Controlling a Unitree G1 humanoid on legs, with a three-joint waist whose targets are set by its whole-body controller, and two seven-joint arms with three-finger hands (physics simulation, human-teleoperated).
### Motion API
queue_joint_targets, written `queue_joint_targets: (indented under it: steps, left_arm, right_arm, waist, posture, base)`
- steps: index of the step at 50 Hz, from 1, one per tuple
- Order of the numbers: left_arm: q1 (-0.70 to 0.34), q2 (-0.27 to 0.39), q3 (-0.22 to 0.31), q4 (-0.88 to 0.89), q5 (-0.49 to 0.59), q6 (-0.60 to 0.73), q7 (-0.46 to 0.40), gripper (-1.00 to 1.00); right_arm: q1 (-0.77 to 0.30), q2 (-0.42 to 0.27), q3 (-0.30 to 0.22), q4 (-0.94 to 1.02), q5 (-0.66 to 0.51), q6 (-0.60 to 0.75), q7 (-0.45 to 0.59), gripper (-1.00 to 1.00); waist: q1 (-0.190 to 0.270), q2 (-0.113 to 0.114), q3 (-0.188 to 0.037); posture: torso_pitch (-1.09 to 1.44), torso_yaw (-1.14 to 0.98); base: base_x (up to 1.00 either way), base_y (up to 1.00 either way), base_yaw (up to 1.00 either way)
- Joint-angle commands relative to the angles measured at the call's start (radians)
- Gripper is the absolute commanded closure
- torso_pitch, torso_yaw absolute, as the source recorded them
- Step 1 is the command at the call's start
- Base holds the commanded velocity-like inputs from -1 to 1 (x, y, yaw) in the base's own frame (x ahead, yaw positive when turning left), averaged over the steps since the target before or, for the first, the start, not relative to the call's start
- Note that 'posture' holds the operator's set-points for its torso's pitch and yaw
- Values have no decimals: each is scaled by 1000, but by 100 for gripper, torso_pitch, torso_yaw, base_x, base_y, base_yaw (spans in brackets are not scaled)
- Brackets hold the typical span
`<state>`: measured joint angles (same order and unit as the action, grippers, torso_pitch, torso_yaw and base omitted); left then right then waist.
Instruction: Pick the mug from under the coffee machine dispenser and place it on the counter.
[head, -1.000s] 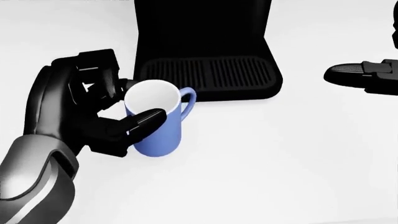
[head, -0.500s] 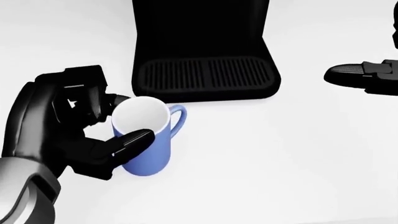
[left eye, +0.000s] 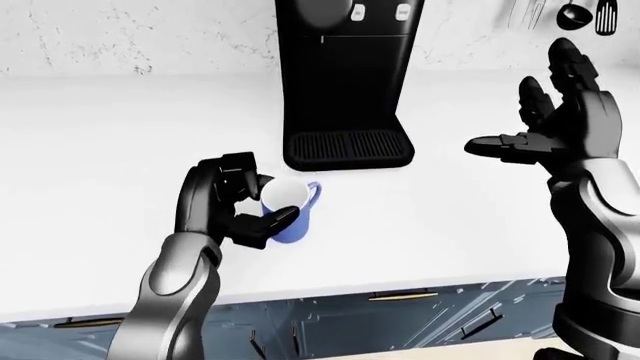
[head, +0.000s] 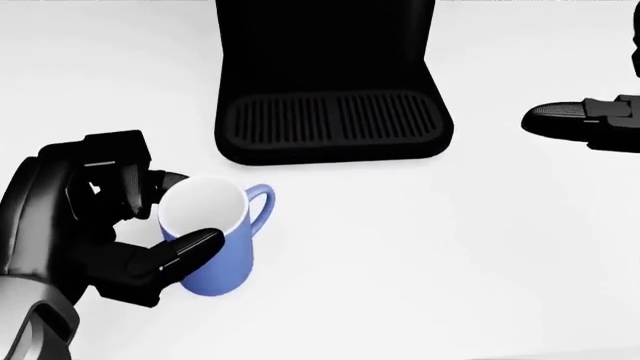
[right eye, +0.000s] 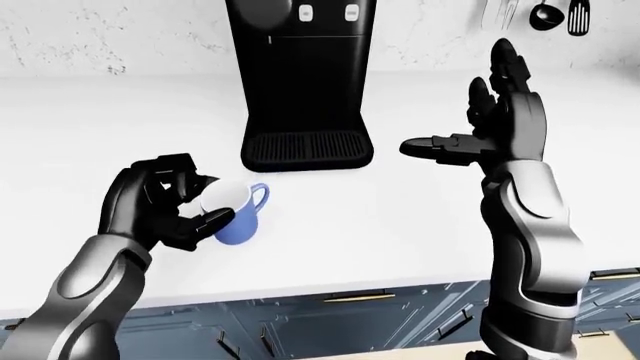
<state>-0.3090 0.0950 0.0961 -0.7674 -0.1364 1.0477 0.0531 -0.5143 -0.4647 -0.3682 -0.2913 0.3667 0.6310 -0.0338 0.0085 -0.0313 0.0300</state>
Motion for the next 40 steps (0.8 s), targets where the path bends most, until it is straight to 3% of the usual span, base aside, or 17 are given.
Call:
queue_joint_targets:
  steps: [1,9,16,30,38,40]
  left_arm:
    - [-18,3,3,-21,14,-25,-3,100]
    - [-18,0,2,-27,25,-16,-11,99]
    - [-22,-4,4,-32,30,-6,-13,25]
    - [-34,1,7,-34,36,2,-19,-26]
    - [-37,5,11,-31,39,3,-24,-95]
    - [-38,6,12,-30,40,3,-24,-100]
  right_arm:
    - [-27,-16,-14,-30,-2,-30,0,-100]
    - [-26,-16,-14,-33,-2,-28,0,-100]
    - [-24,-16,-15,-33,-2,-29,2,-100]
    - [-26,-18,-17,-38,0,-23,2,-100]
    - [-29,-20,-16,-35,0,-24,3,-100]
    - [-29,-21,-16,-33,-1,-24,4,-100]
  waist:
    - [0,-3,-20]
    - [0,-3,-21]
    - [0,-3,-21]
    - [0,-3,-21]
    - [-1,-3,-21]
    - [-1,-3,-21]
  posture:
    - [0,0]
    - [0,0]
    - [0,0]
    - [0,0]
    - [0,0]
    - [0,0]
  base:
    - [0,0,0]
    - [0,0,0]
    - [0,0,0]
    - [0,0,0]
    - [0,0,0]
    - [0,0,0]
